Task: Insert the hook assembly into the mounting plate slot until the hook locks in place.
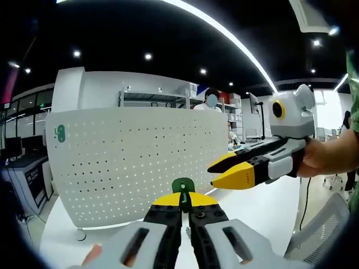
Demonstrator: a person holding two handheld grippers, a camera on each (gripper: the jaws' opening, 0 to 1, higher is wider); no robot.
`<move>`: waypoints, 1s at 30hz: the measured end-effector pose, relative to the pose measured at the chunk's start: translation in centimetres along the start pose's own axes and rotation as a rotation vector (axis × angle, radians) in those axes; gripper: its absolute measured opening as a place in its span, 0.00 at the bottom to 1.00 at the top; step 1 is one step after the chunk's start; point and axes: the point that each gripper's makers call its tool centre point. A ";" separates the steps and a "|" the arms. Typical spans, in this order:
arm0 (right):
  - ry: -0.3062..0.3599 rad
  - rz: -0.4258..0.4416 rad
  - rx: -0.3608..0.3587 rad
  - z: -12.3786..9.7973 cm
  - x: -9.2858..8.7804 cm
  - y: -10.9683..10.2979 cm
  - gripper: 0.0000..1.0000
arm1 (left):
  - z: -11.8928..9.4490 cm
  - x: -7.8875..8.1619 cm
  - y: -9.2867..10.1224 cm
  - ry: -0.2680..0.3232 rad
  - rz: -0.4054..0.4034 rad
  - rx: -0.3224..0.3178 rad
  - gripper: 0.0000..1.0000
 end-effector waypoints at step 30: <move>0.026 0.048 -0.002 -1.7 0.2 1.0 0.71 | 0.1 2.8 -6.1 0.039 -0.015 0.139 0.02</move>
Point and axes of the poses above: the point that each gripper's makers call its tool centre point, and the gripper's own axes: z roughly forward along the fingers, y roughly to its right, x roughly out of its top, and after that the axes turned 2 degrees about y, right-handed
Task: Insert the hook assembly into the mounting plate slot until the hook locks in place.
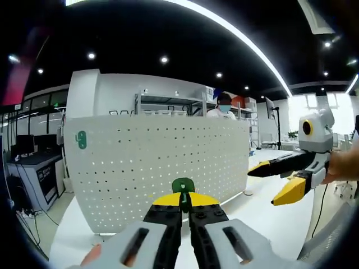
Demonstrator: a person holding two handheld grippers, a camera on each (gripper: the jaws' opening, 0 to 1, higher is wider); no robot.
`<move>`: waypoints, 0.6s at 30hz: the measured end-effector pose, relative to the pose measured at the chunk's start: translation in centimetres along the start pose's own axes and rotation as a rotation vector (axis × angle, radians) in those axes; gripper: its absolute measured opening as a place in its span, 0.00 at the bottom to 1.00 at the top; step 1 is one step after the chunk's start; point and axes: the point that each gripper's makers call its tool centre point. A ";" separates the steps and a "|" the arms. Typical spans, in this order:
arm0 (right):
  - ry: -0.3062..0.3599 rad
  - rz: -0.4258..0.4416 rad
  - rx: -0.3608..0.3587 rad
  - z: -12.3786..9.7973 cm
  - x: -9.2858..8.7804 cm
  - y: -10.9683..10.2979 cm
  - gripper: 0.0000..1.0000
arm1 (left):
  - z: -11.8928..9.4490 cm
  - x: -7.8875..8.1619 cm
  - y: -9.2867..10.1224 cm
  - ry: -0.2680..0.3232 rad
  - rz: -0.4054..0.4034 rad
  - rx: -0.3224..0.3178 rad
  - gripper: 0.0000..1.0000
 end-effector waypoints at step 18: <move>0.001 -0.018 -0.002 -1.0 1.1 0.6 0.82 | 1.8 4.0 -6.4 0.060 0.028 0.135 0.02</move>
Point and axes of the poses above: the point that each gripper's makers call its tool centre point, and the gripper's own axes: z roughly forward along the fingers, y roughly to its right, x roughly out of its top, and after that the axes turned 2 degrees about y, right-handed
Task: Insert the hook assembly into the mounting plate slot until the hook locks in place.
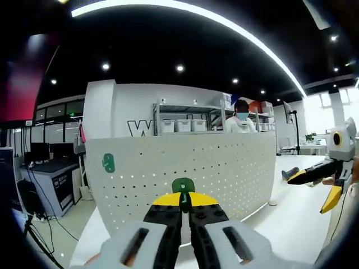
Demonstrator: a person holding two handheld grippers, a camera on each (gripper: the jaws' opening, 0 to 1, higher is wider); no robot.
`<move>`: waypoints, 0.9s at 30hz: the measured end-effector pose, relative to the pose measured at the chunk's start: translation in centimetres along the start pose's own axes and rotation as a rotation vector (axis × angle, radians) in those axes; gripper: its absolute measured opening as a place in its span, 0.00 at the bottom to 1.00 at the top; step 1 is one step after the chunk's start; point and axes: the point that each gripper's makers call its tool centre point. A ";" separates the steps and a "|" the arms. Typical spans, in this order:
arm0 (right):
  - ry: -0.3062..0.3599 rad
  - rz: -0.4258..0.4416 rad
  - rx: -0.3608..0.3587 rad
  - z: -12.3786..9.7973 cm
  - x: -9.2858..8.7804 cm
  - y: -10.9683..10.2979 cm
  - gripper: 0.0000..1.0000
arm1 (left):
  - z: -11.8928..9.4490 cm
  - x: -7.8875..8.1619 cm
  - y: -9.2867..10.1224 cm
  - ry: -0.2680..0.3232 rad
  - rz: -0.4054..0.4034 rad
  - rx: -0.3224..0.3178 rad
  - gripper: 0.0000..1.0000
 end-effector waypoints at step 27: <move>-0.001 -0.012 -0.030 -0.1 0.4 1.7 0.80 | 5.1 3.2 -6.5 0.029 0.088 0.100 0.03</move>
Point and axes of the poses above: the point that each gripper's makers call its tool centre point, and the gripper's own axes: z roughly forward along the fingers, y roughly to its right, x roughly out of its top, and after that the axes turned 2 degrees about y, right-handed
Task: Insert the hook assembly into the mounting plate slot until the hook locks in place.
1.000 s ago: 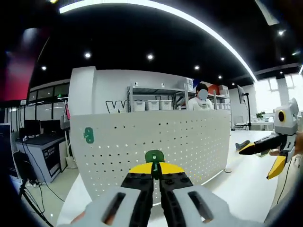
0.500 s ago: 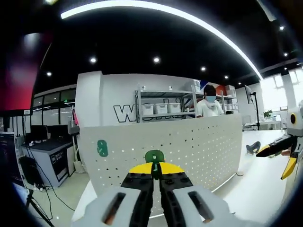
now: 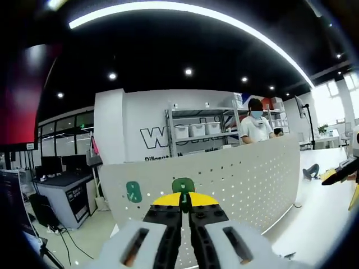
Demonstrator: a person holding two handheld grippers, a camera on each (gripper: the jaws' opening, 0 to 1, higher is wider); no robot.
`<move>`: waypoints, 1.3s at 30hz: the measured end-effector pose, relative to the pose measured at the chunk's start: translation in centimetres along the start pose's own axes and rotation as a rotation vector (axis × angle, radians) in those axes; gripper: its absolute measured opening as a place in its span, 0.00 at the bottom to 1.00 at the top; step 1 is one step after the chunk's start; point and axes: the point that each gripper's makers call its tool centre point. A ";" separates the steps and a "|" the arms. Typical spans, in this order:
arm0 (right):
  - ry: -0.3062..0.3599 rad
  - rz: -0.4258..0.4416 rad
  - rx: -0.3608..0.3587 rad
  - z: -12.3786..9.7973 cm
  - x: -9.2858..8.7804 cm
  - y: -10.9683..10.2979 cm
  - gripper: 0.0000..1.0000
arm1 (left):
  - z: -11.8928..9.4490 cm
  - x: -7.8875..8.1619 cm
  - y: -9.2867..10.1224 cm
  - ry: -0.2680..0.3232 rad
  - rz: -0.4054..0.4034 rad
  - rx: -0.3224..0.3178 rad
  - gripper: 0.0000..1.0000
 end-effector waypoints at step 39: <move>-0.040 -0.009 -0.030 0.2 -0.5 2.0 0.77 | 5.6 -1.2 -2.7 -0.010 0.057 0.094 0.03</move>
Point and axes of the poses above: the point that each gripper's makers call its tool centre point, and the gripper's own axes: z roughly forward along the fingers, y roughly to its right, x roughly out of its top, and after that the axes turned 2 degrees about y, right-handed
